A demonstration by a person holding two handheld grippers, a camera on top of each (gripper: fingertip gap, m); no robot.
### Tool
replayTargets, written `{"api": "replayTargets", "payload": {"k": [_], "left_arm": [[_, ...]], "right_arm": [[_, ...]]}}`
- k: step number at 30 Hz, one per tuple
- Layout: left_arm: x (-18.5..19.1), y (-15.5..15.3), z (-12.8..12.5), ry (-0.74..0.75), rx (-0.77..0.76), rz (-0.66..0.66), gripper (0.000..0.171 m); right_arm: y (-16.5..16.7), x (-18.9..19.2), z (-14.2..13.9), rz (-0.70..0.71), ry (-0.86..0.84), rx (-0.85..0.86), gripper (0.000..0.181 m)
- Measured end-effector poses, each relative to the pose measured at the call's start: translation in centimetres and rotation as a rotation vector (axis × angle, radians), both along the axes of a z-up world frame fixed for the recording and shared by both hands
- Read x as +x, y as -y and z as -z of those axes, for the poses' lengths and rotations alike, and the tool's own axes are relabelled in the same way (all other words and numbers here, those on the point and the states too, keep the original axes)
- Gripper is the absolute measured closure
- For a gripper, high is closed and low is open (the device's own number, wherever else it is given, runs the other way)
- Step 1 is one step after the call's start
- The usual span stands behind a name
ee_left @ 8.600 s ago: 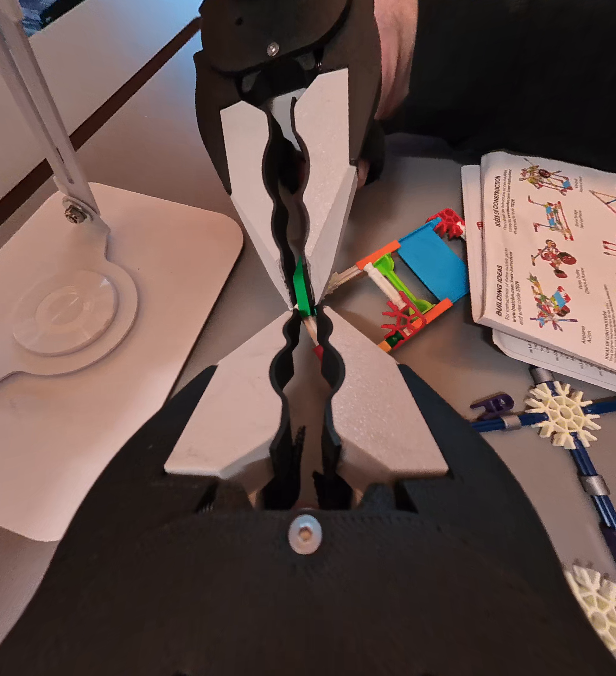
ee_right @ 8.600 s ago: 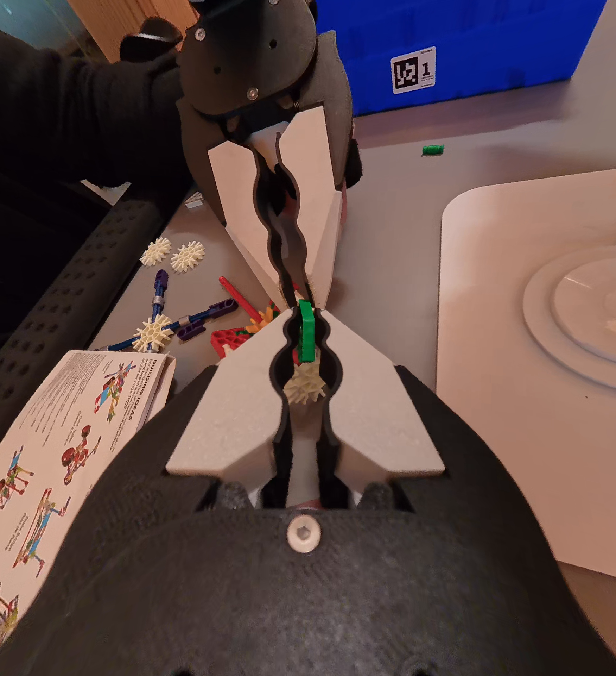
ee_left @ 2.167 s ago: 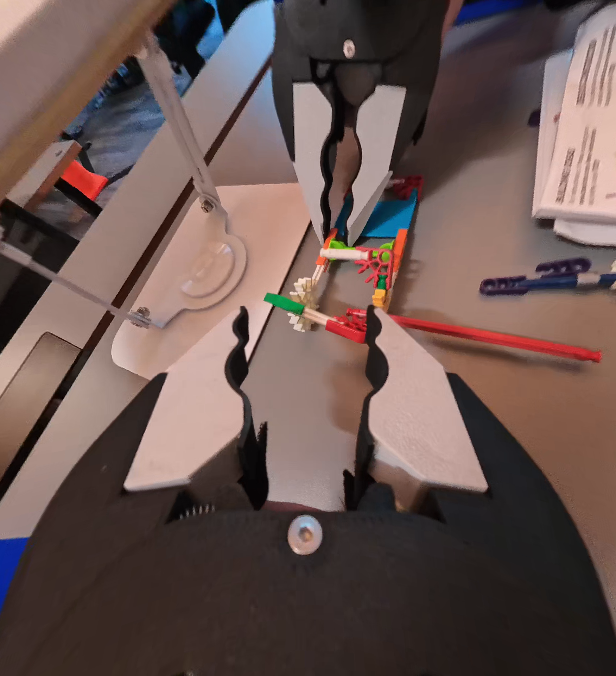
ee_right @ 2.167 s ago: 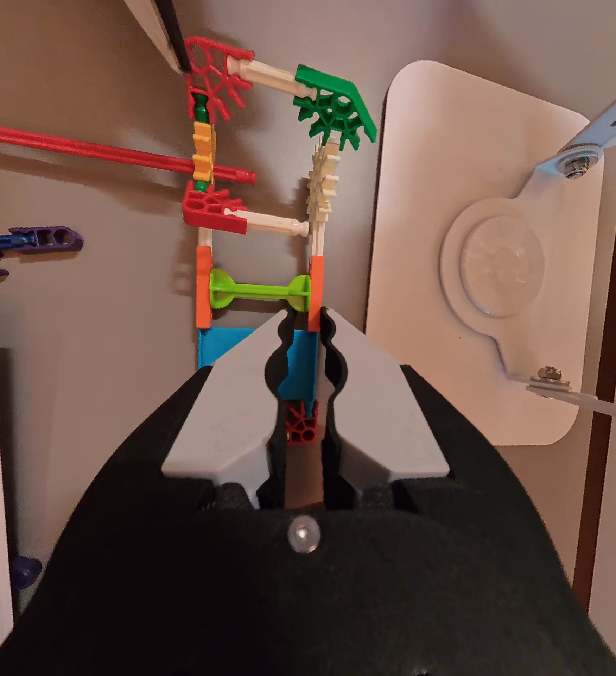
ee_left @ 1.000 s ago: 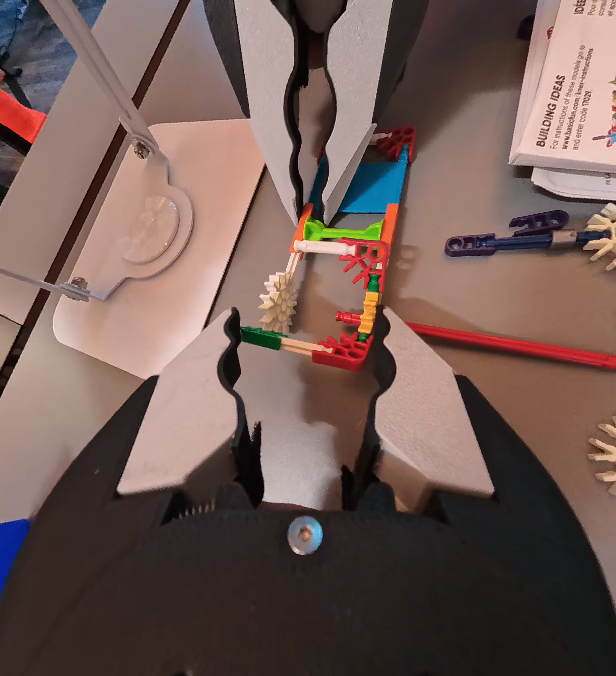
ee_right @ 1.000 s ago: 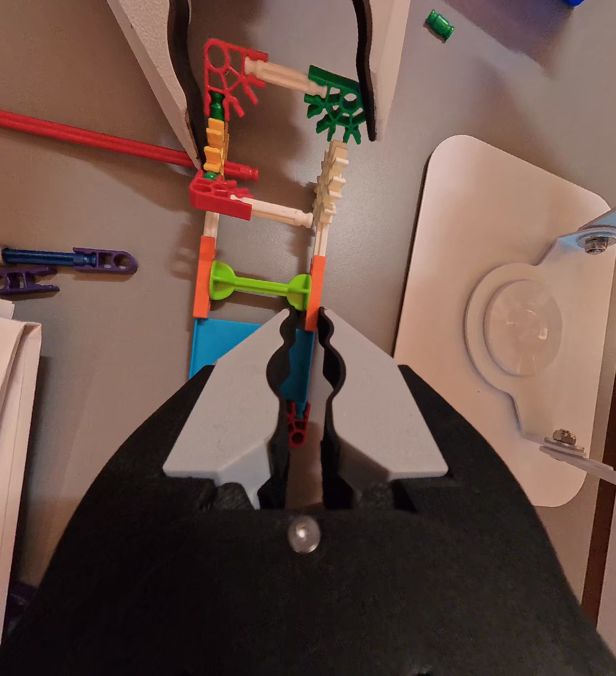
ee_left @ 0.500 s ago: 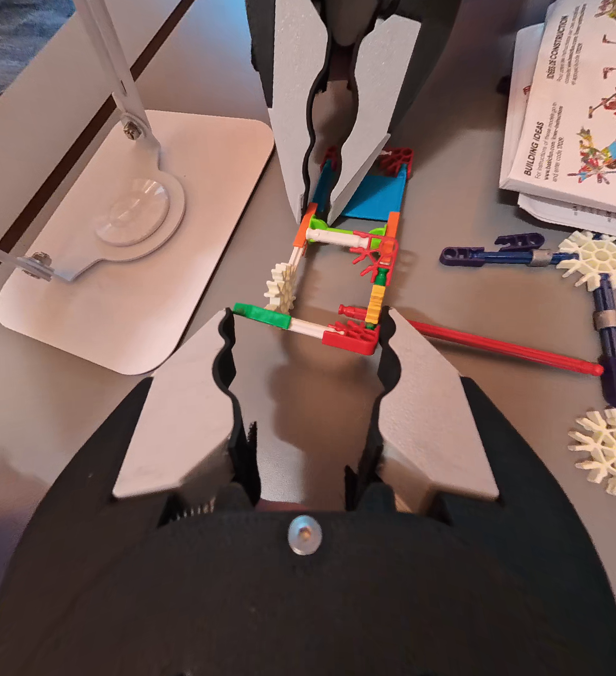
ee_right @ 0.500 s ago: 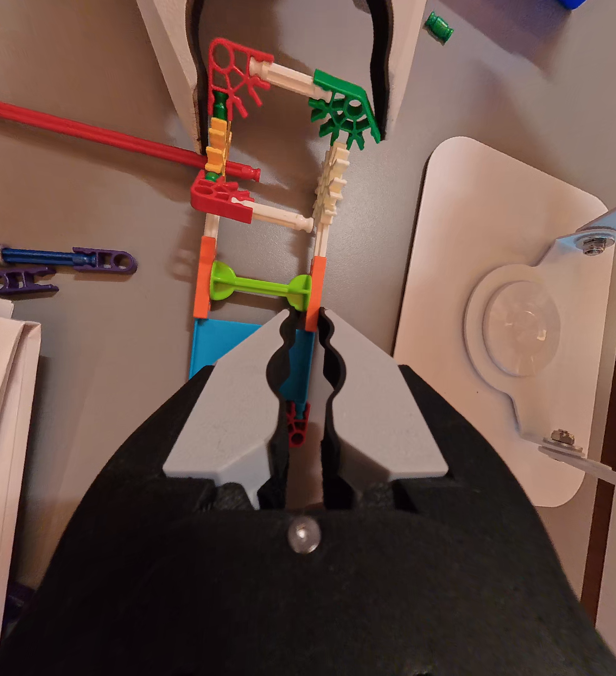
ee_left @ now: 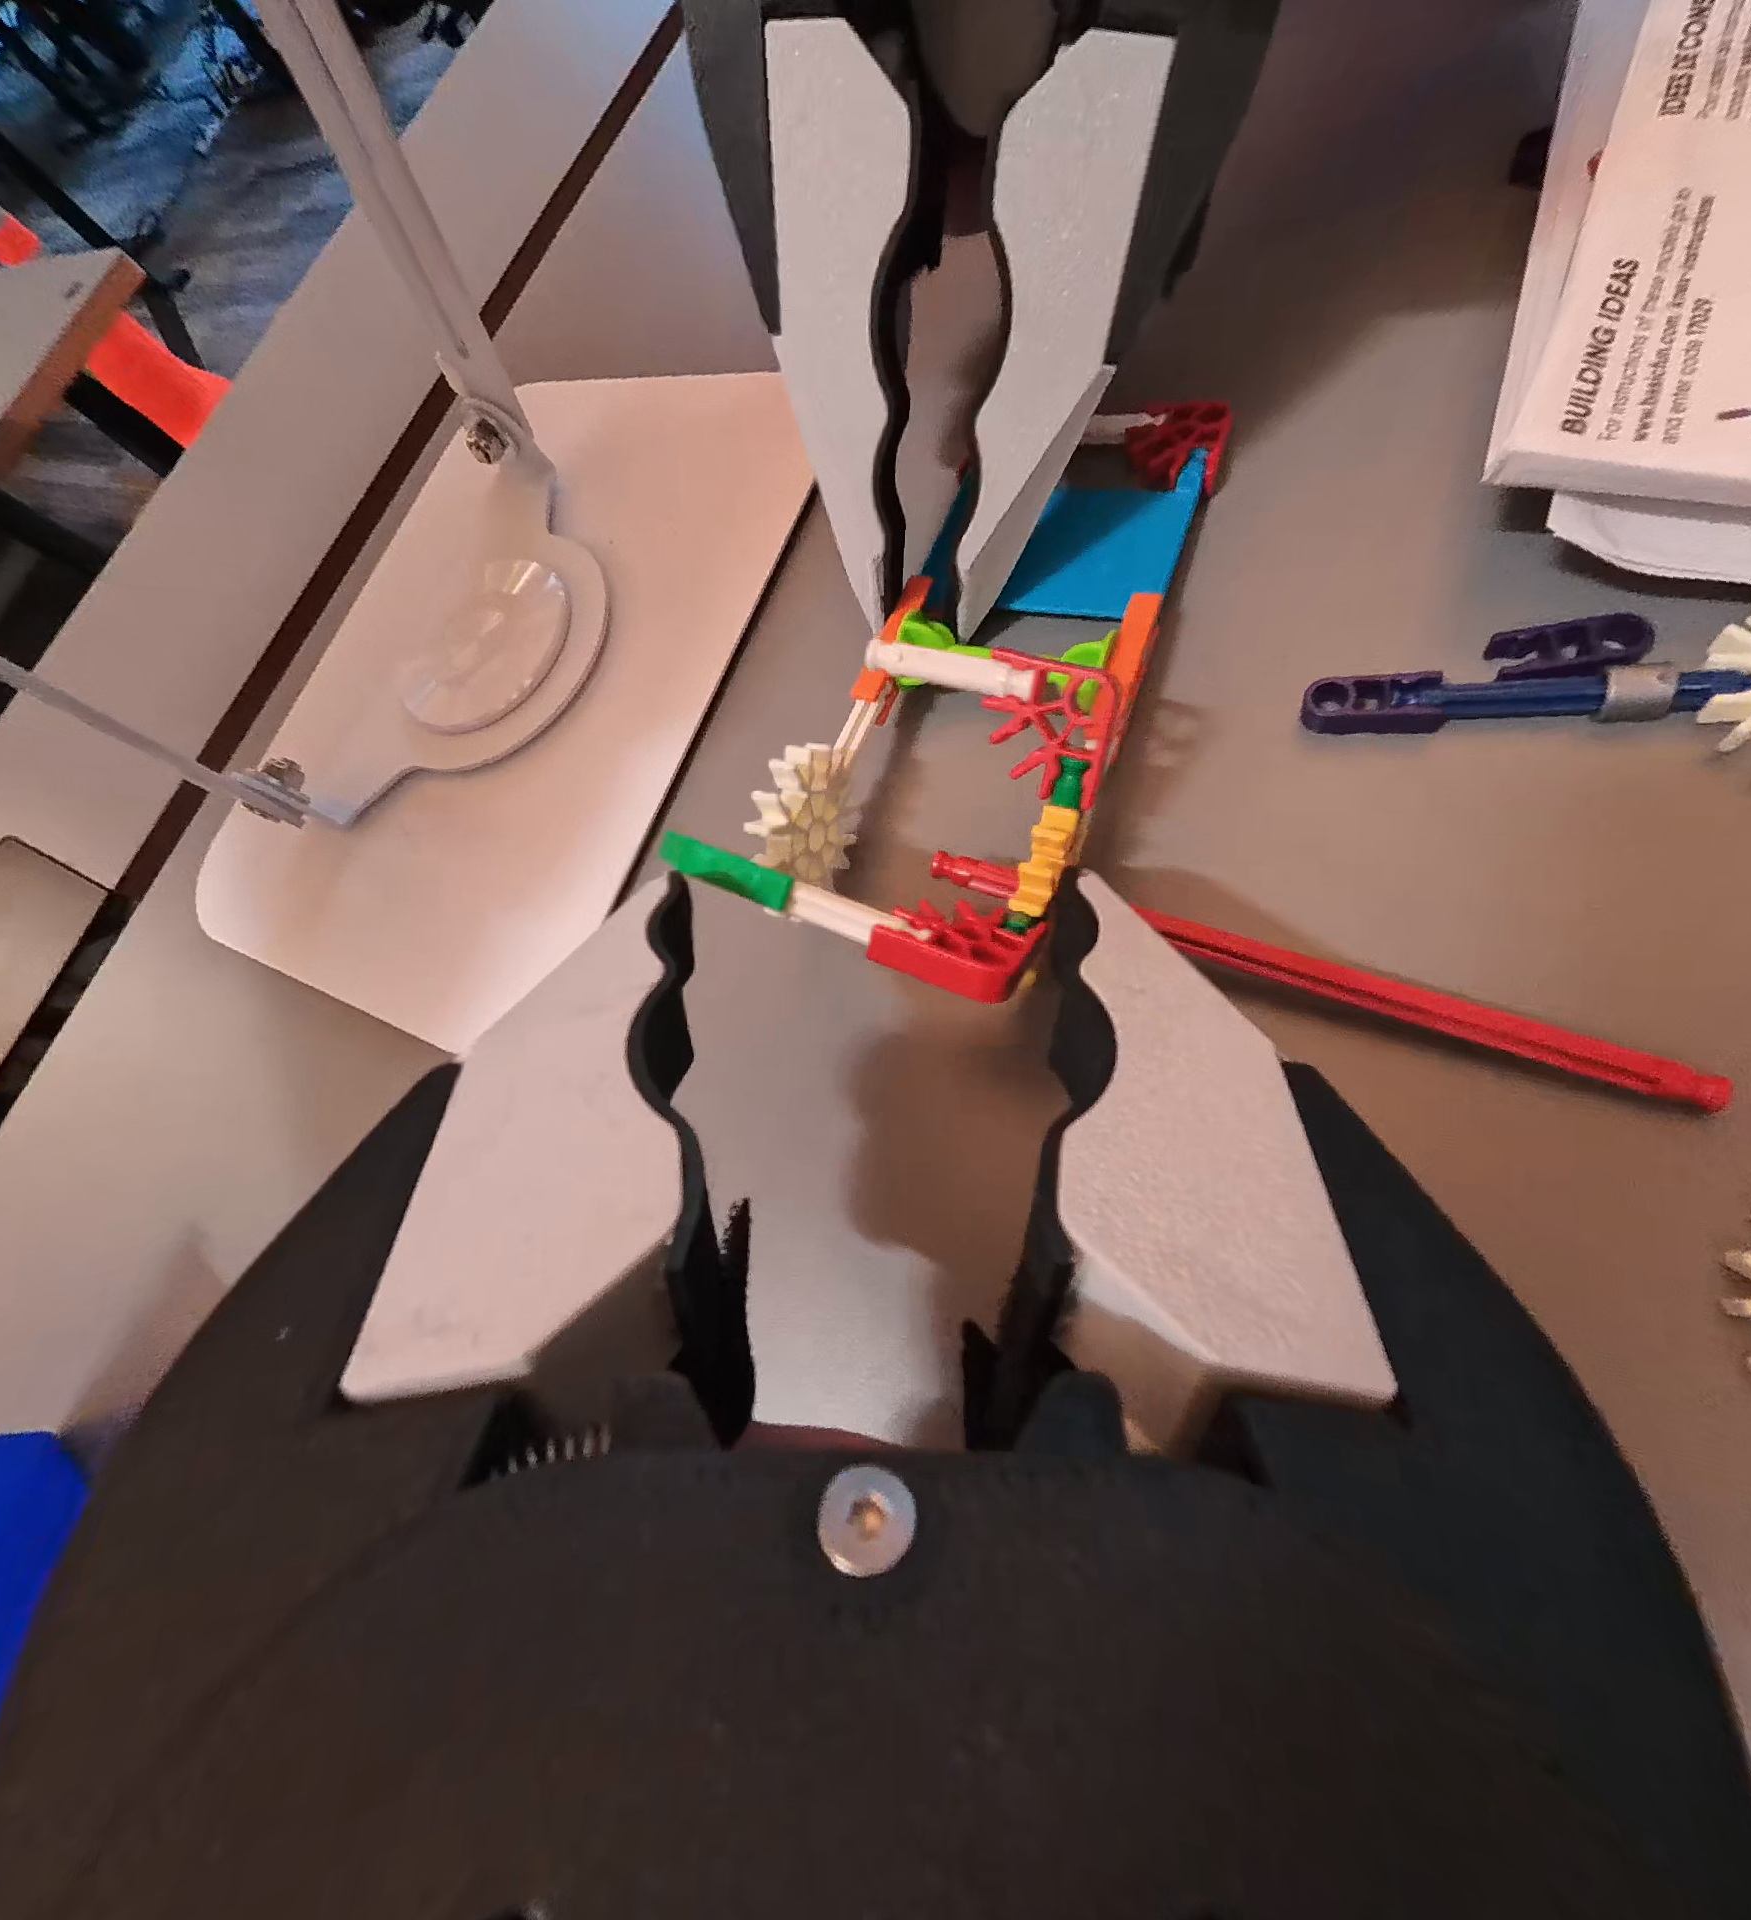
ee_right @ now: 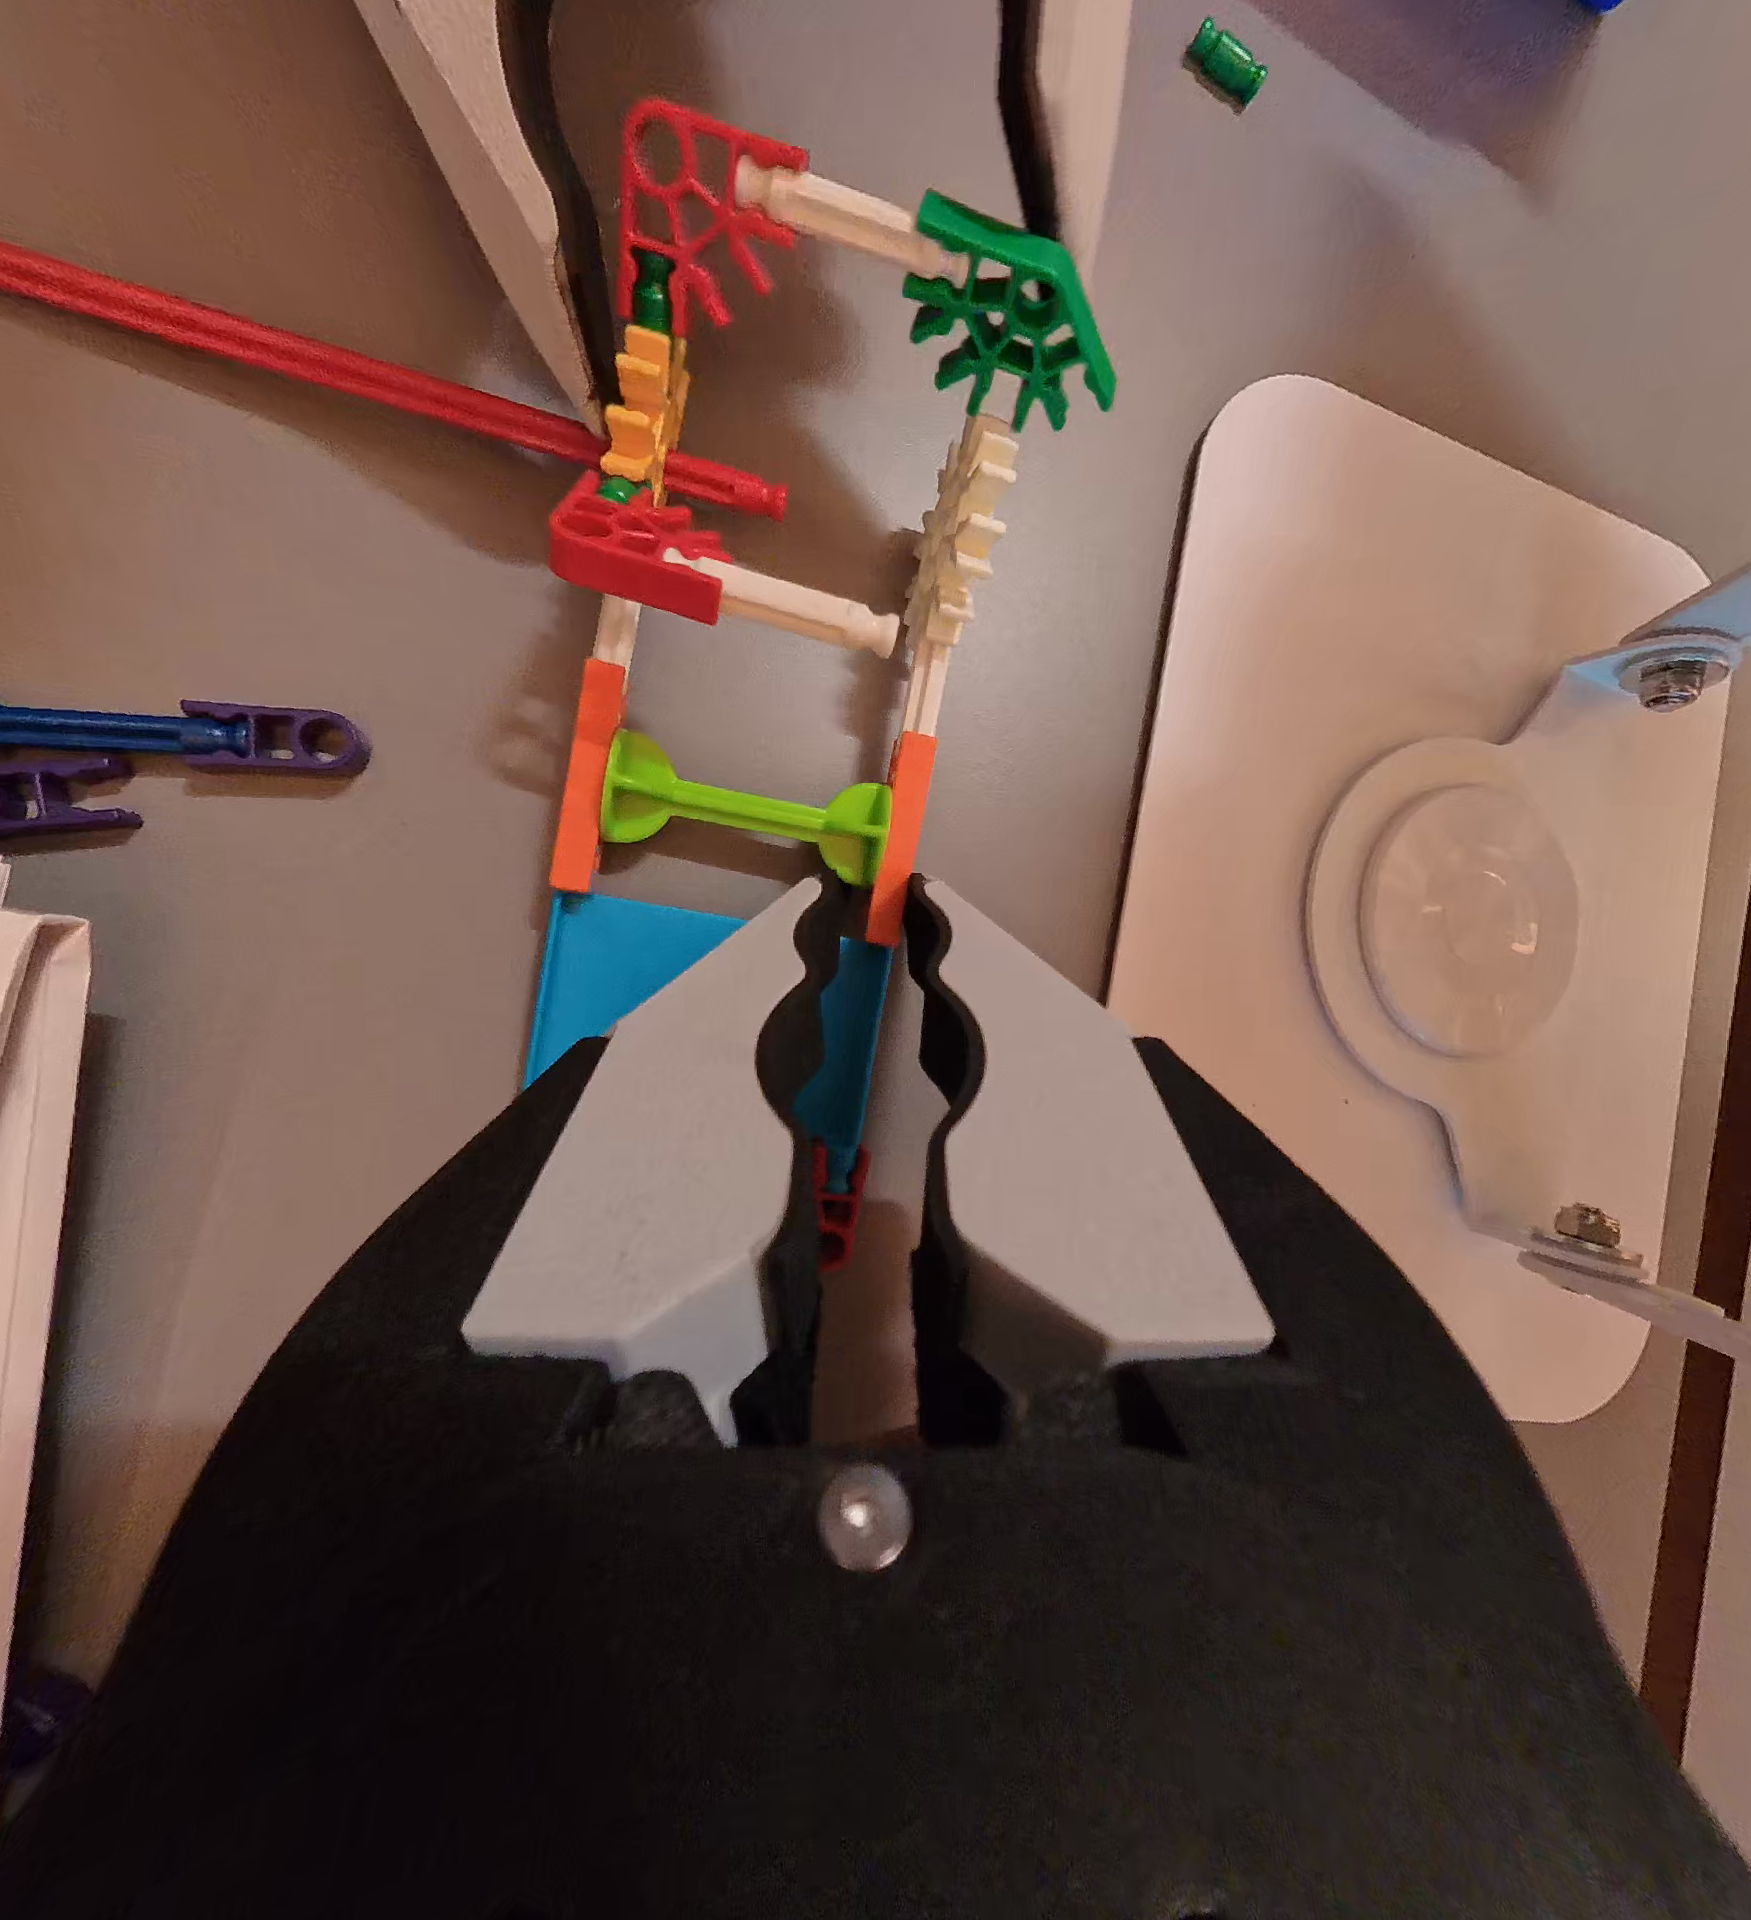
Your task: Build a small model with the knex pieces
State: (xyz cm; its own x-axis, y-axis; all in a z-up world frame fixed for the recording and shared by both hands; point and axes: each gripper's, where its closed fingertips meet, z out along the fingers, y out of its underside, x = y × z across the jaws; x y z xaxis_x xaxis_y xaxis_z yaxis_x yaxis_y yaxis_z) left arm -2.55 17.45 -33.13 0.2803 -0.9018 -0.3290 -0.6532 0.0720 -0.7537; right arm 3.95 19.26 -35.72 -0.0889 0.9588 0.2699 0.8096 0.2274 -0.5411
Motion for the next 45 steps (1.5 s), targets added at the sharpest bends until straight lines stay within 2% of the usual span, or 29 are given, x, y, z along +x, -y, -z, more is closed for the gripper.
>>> {"api": "replayTargets", "payload": {"k": [5, 9, 19, 30, 45], "left_arm": [[-0.5, -0.3, -0.2, 0.008, -0.023, -0.022, 0.094], [-0.8, -0.1, 0.1, -0.015, -0.042, -0.021, 0.097], [-1.1, 0.1, -1.1, 0.028, -0.037, -0.044, 0.094], [-1.0, 0.0, -1.1, 0.032, -0.021, -0.050, 0.092], [-0.9, -0.1, -0.3, -0.005, -0.008, -0.049, 0.093]], "right_arm": [[0.1, 0.0, 0.0, -0.002, 0.003, -0.001, 0.171], [0.0, 0.0, -0.1, 0.001, 0.004, 0.002, 0.171], [-0.7, 0.5, -1.7, 0.040, -0.016, 0.030, 0.154], [-1.6, 1.3, -4.0, 0.078, -0.048, 0.081, 0.154], [-1.8, 1.6, -3.9, 0.082, -0.033, 0.099, 0.154]]}}
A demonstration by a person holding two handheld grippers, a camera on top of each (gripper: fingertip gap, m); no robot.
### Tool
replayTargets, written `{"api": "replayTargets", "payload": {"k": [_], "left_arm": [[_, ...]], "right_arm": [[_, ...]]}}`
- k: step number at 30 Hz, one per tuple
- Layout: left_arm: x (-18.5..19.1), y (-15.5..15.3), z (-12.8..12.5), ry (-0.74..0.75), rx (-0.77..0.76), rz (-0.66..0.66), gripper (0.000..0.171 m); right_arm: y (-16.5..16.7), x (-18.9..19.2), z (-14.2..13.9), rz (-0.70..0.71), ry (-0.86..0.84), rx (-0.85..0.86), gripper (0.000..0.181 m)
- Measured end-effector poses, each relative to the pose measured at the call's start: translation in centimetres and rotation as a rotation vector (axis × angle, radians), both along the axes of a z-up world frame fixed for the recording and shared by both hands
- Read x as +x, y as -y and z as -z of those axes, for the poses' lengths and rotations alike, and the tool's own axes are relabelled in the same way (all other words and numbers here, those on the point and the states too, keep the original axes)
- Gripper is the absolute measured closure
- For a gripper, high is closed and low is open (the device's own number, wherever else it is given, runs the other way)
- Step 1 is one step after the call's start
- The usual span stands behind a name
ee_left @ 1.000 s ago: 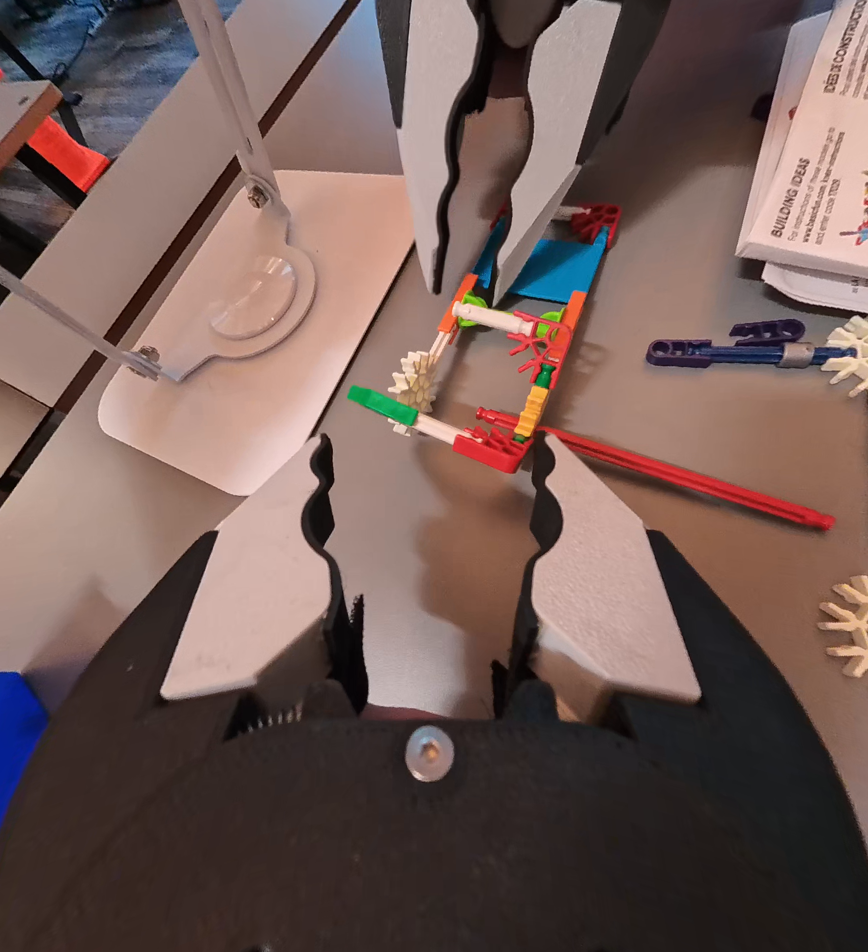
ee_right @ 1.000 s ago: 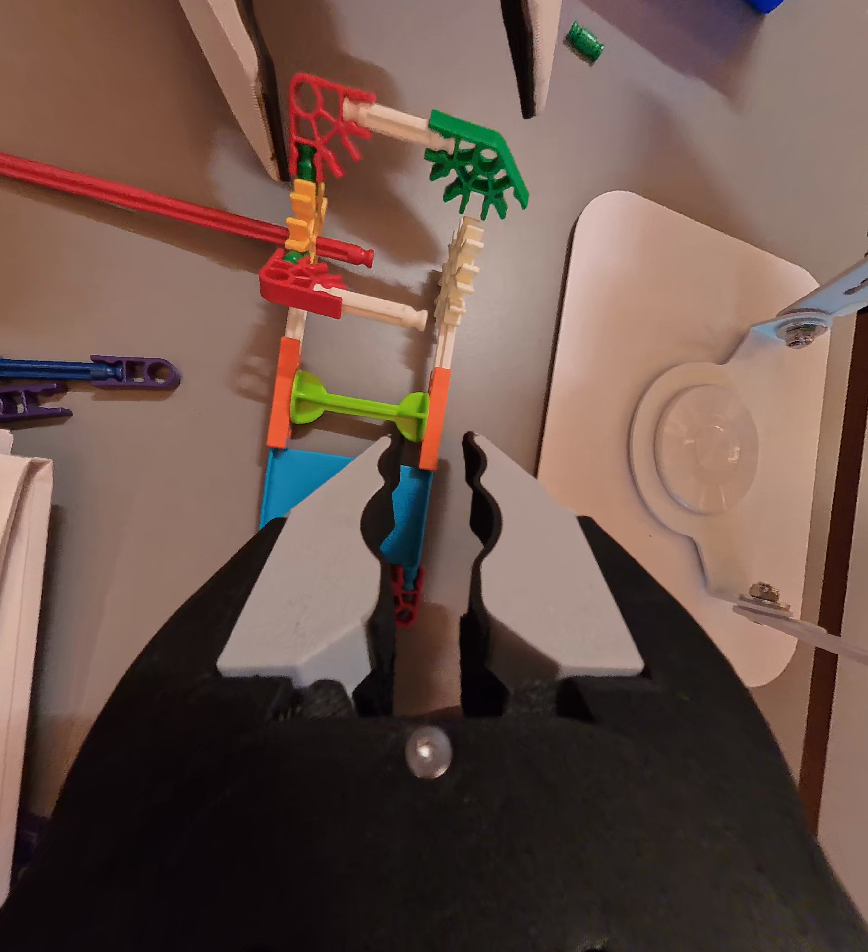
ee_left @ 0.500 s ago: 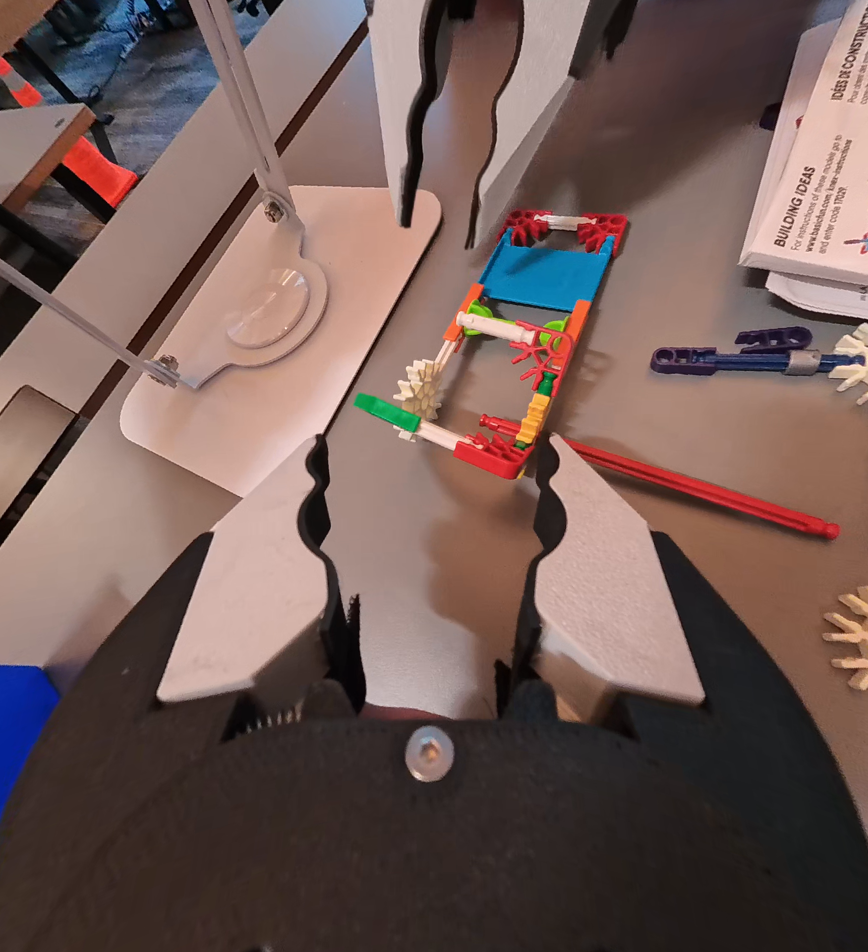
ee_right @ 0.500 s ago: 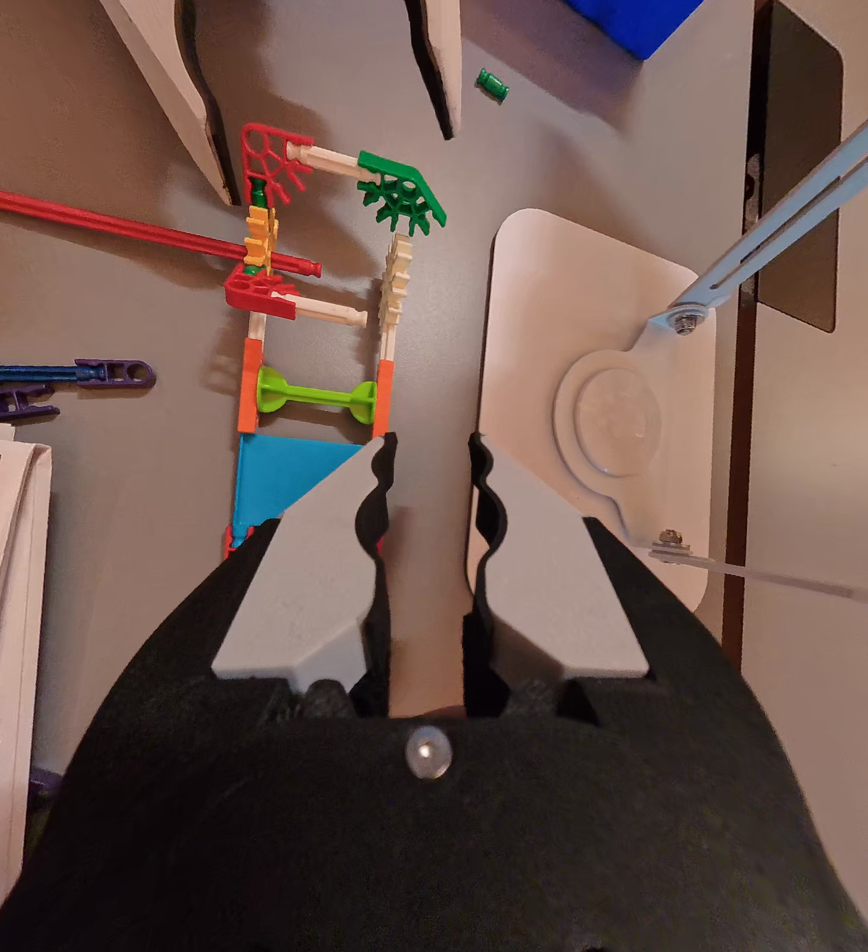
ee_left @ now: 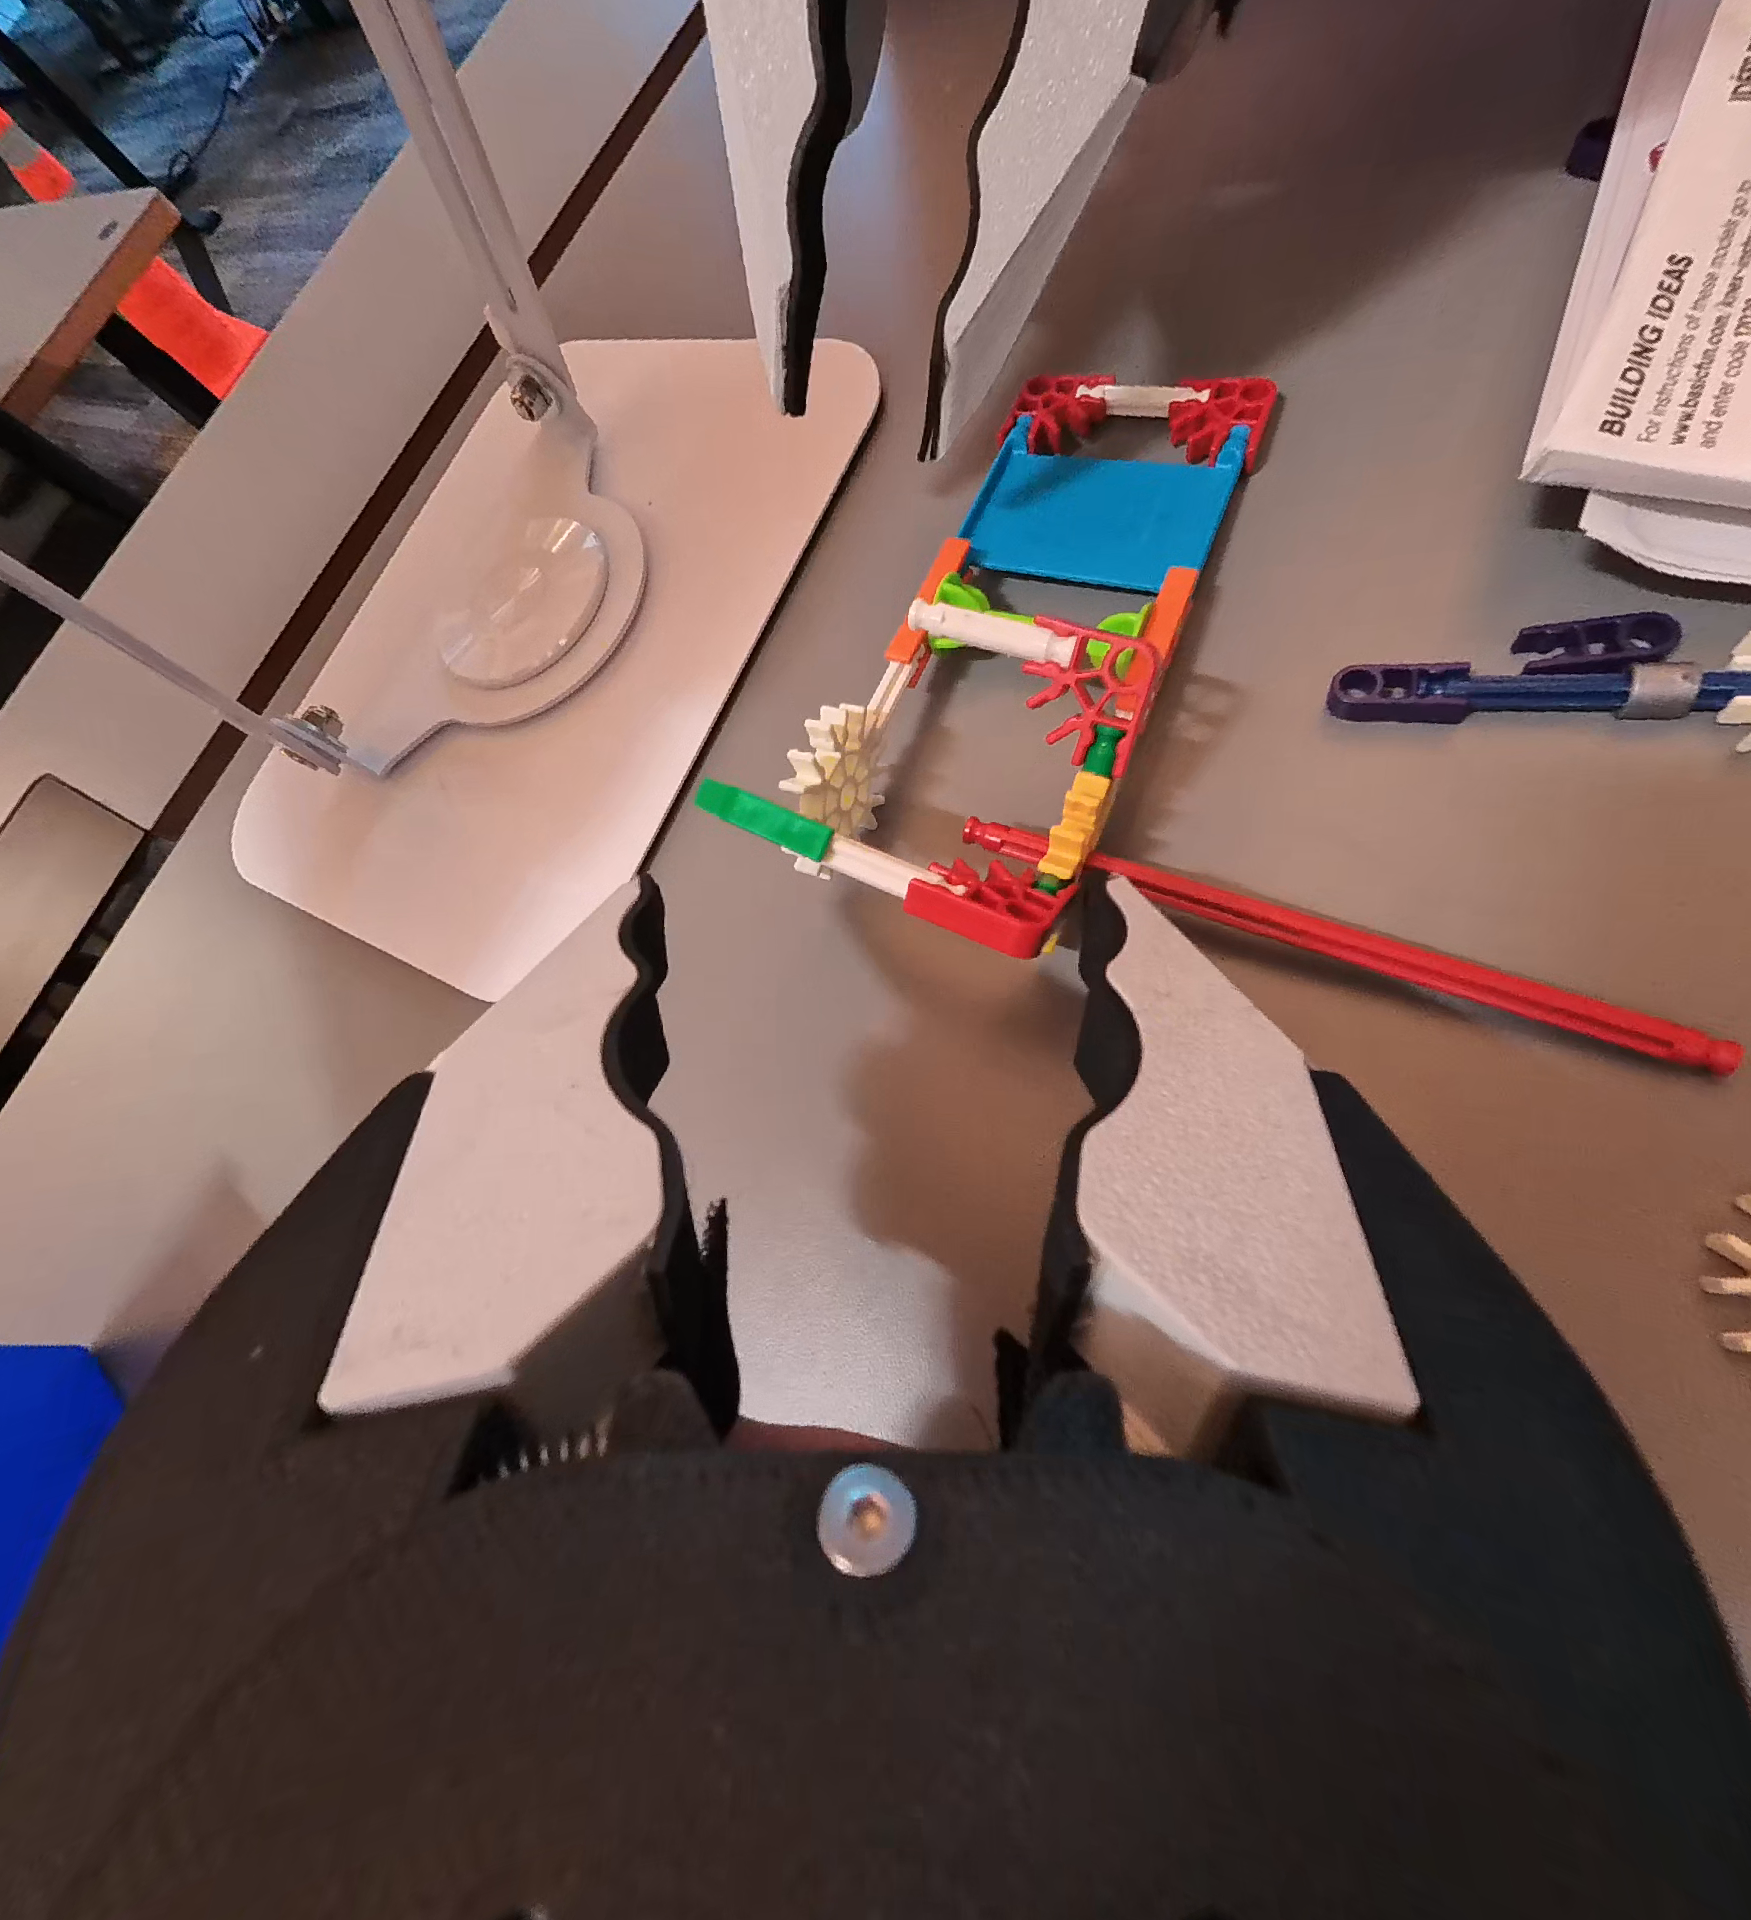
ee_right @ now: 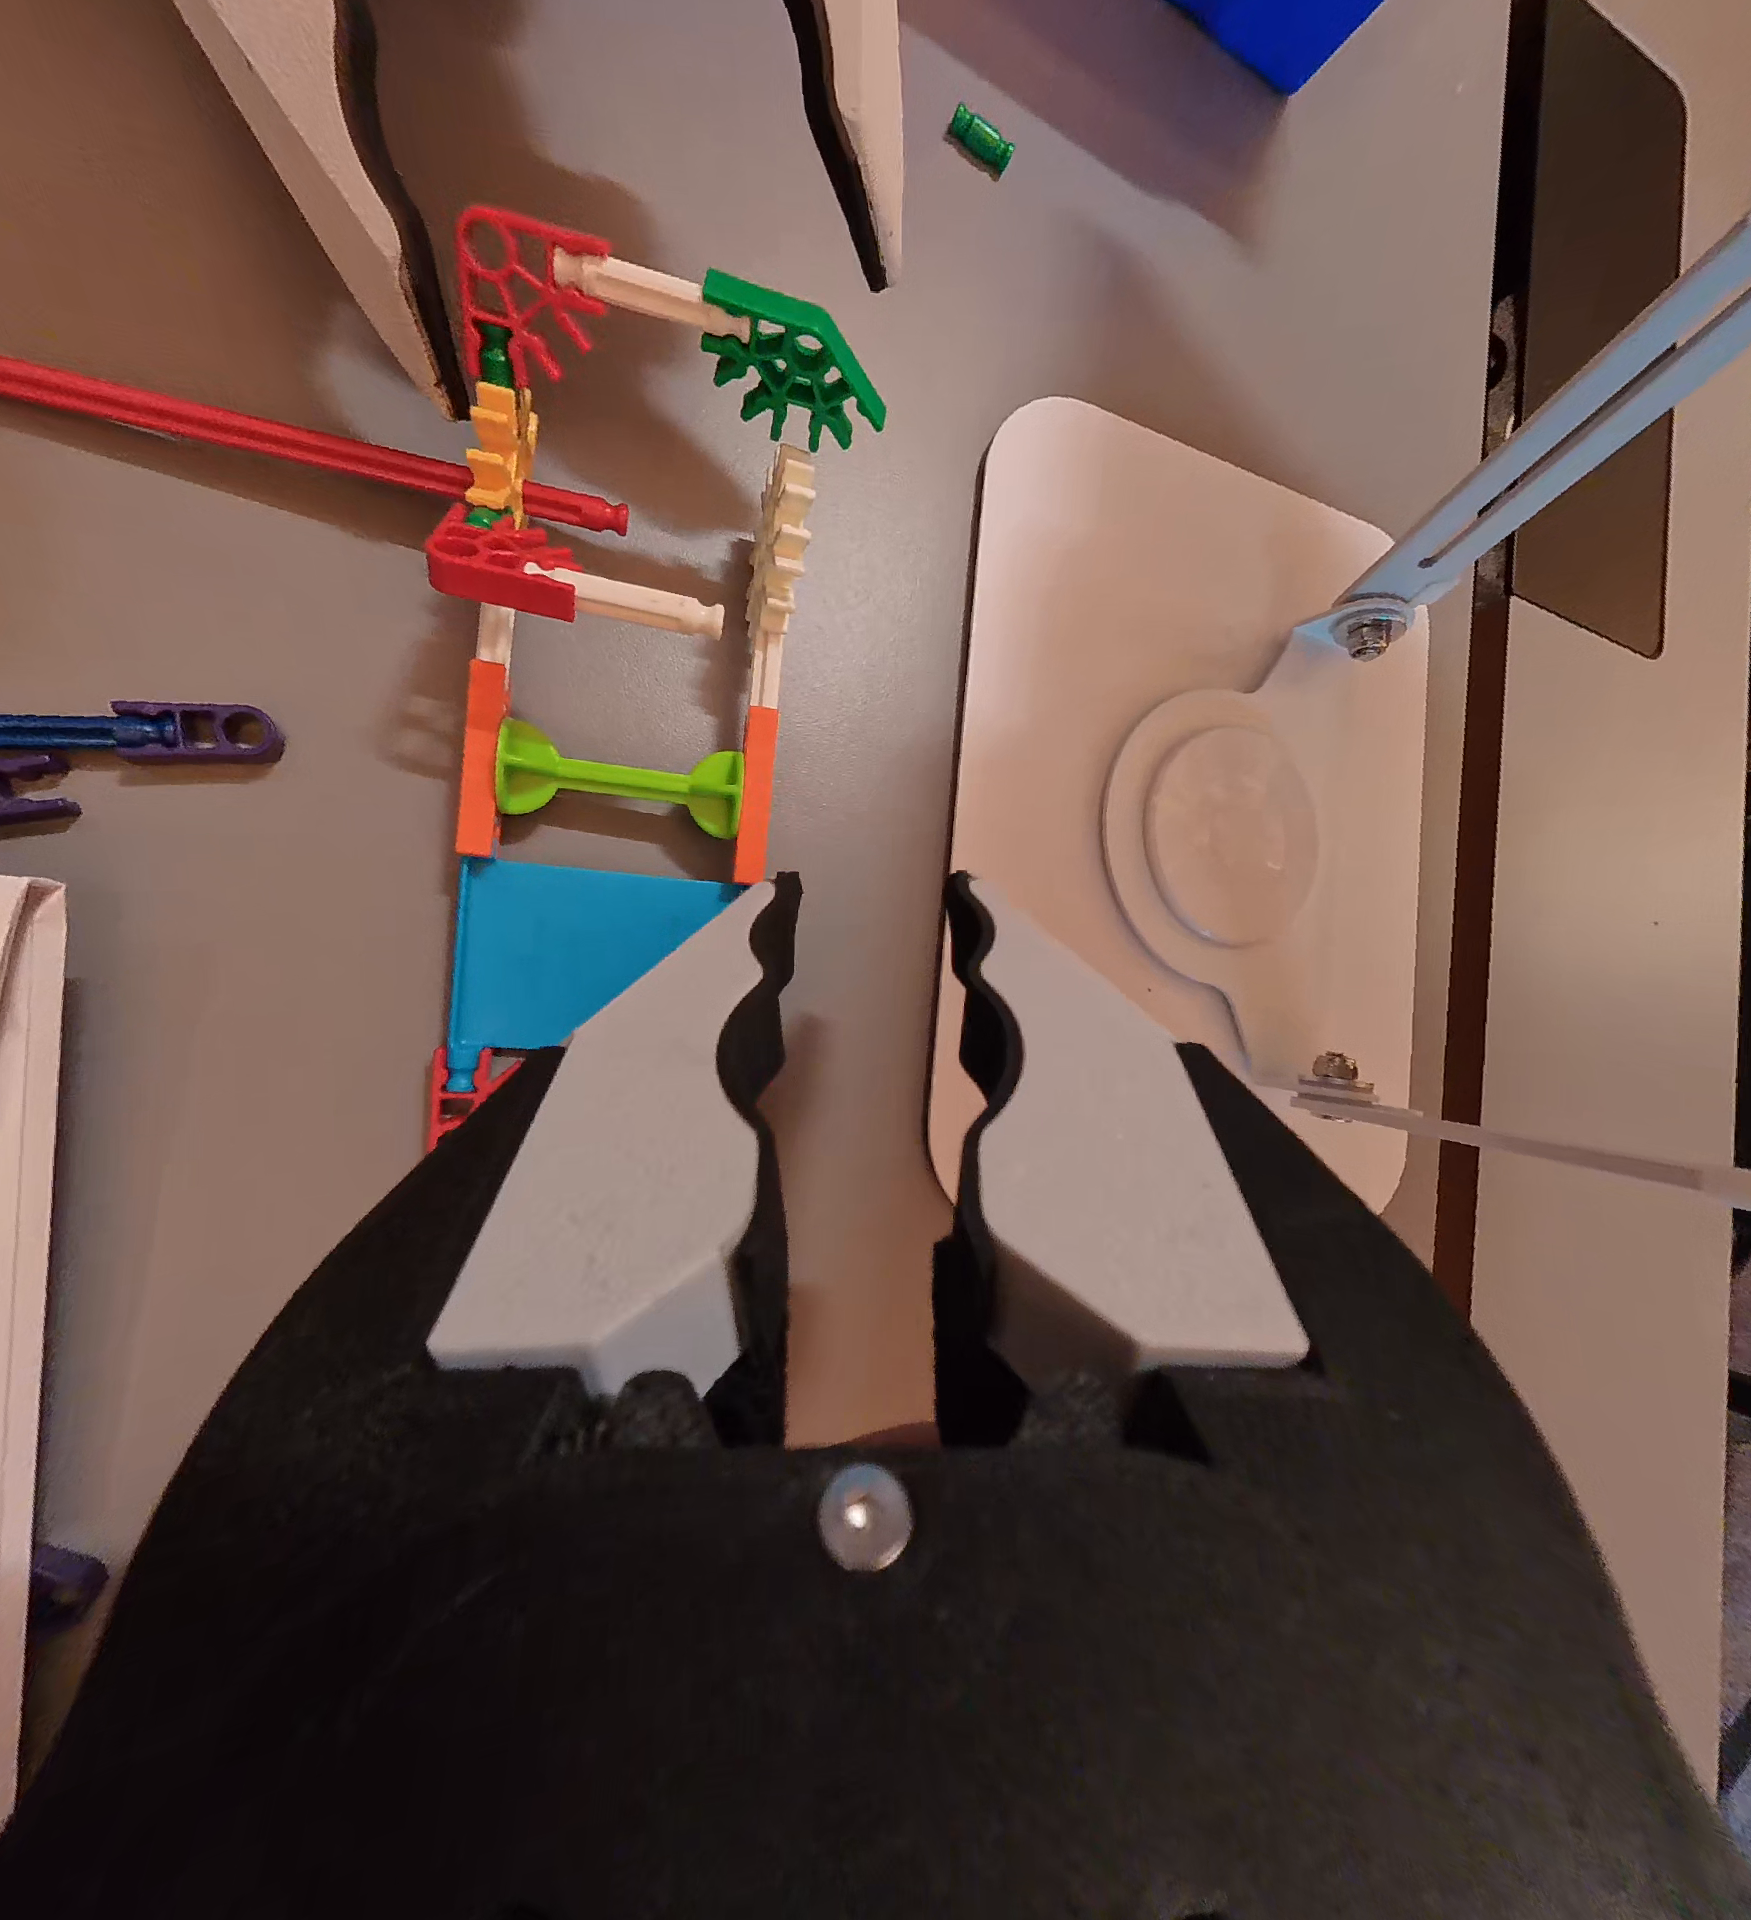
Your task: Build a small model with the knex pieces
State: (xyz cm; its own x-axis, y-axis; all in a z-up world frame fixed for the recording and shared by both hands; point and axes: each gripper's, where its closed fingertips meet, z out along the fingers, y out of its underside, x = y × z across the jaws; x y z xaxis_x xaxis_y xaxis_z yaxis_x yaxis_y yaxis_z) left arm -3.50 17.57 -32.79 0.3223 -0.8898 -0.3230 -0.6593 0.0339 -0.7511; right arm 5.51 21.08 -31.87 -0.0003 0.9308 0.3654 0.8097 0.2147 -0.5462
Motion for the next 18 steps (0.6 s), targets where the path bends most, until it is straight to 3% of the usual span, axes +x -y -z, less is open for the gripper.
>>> {"api": "replayTargets", "payload": {"k": [5, 11, 14, 18], "left_arm": [[-0.1, 0.4, -1.4, 0.014, 0.018, 0.003, 0.092], [-2.4, 3.3, -9.4, 0.059, 0.191, -0.024, 0.096], [-7.7, 2.8, -13.9, -0.012, 0.348, -0.151, 0.104], [-17.5, 1.1, -17.8, -0.125, 0.426, -0.346, 0.106]], "right_arm": [[0.0, 0.0, -0.2, 0.000, -0.008, 0.002, 0.154], [-0.2, 0.1, -0.2, 0.007, -0.010, 0.000, 0.153], [-0.2, 0.2, 0.2, 0.008, 0.004, -0.004, 0.154], [-0.1, 0.2, 0.7, 0.009, 0.023, -0.008, 0.153]]}}
